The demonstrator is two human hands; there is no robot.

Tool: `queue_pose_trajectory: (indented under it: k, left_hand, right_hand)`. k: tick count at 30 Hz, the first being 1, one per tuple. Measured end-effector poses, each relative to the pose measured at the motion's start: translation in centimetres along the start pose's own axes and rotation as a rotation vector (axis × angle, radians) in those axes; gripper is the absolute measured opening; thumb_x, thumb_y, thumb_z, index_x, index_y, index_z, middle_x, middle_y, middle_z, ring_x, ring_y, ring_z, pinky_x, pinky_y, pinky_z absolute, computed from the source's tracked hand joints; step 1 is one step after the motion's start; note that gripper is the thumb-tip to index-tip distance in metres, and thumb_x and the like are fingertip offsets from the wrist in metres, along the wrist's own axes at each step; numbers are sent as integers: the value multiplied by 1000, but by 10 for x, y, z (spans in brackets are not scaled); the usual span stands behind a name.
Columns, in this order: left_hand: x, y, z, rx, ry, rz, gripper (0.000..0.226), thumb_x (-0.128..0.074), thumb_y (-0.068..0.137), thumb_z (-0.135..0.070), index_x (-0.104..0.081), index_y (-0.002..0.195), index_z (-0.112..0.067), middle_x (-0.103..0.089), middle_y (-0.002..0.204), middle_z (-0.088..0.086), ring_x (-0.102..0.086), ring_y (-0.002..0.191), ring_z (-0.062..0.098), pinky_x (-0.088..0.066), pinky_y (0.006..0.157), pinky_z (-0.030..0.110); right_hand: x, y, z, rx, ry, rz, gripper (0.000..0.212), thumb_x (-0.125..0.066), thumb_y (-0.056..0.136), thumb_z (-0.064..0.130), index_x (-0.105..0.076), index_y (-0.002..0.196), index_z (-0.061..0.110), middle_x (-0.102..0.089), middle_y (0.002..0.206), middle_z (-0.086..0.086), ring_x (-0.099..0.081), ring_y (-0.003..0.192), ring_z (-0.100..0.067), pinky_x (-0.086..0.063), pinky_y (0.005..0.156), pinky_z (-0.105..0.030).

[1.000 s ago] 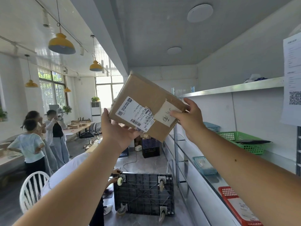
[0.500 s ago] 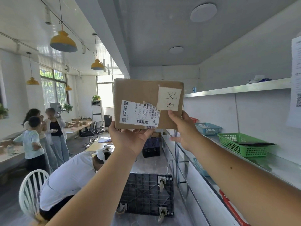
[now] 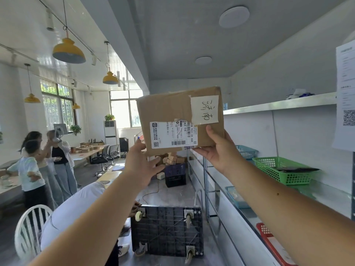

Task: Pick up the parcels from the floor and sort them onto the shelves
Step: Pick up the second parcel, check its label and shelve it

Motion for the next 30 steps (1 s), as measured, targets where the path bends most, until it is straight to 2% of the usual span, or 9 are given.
queue_pose_trajectory:
  k: [4,6,9,13,18,23,26,28,30]
  left_hand:
    - [10,12,-27,-243,415,-8,103,-58,93,6,-10,169,-44,-30,174,8,-34,157,38,-41,118,65]
    - [10,13,-38,-342,547,62,135,-63,78,31,0,168,-49,-13,179,4,-26,161,36,-51,107,67]
    - [8,7,-45,-463,758,169,152,-77,73,30,14,163,-52,-14,177,3,-35,154,33,-67,74,48]
    - [18,8,-42,-473,788,216,134,-81,72,28,-11,156,-49,-44,154,15,-57,131,40,-64,63,25]
    - [31,8,-25,-402,686,192,79,-80,74,27,-41,129,-14,-61,125,20,-67,105,32,-67,62,33]
    - [39,14,1,-169,560,212,57,-76,77,28,-43,120,11,-57,135,31,-67,98,27,-66,69,30]
    - [43,13,14,-72,528,219,46,-69,76,32,-45,107,6,-58,140,36,-66,101,36,-63,76,50]
    - [43,12,15,-14,476,214,41,-46,83,33,-52,101,-3,-59,132,38,-66,96,40,-66,66,43]
    - [41,12,15,95,339,192,23,-42,93,11,-55,99,-7,-56,125,27,-65,90,38,-66,70,44]
  right_hand:
    - [7,0,8,27,-127,7,20,-71,101,17,-67,119,23,-79,112,-10,-83,87,-27,-68,67,-48]
    - [7,1,9,31,-157,-8,20,-73,100,18,-67,118,24,-79,112,-10,-82,89,-27,-68,69,-51]
    - [7,1,6,35,-159,-48,25,-76,97,22,-65,119,25,-78,111,-9,-80,91,-27,-67,73,-53]
    - [4,-1,1,58,-157,-88,47,-81,93,30,-60,136,26,-79,115,-5,-79,95,-23,-67,73,-49]
    - [-1,-4,0,45,-193,-62,30,-73,98,40,-68,123,24,-79,107,-1,-73,102,-23,-59,93,-49]
    - [-3,-5,-8,-48,-213,15,27,-53,108,49,-73,111,30,-86,90,4,-83,81,-18,-63,67,-34]
    - [2,-10,-12,-99,-218,25,35,-53,107,50,-76,112,24,-86,96,-4,-84,82,-22,-60,79,-41]
    - [6,-12,-12,-109,-235,11,36,-55,107,48,-77,110,21,-86,95,-6,-84,81,-24,-58,83,-43]
    - [7,-13,-12,-114,-248,24,34,-54,108,45,-76,110,19,-86,91,-5,-83,78,-23,-59,77,-40]
Point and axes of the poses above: each hand's wrist, its own y-axis towards the middle knuckle, its own x-axis out of the back of the hand, z = x × y, the point moved 3 cm from there along y, towards the middle knuckle
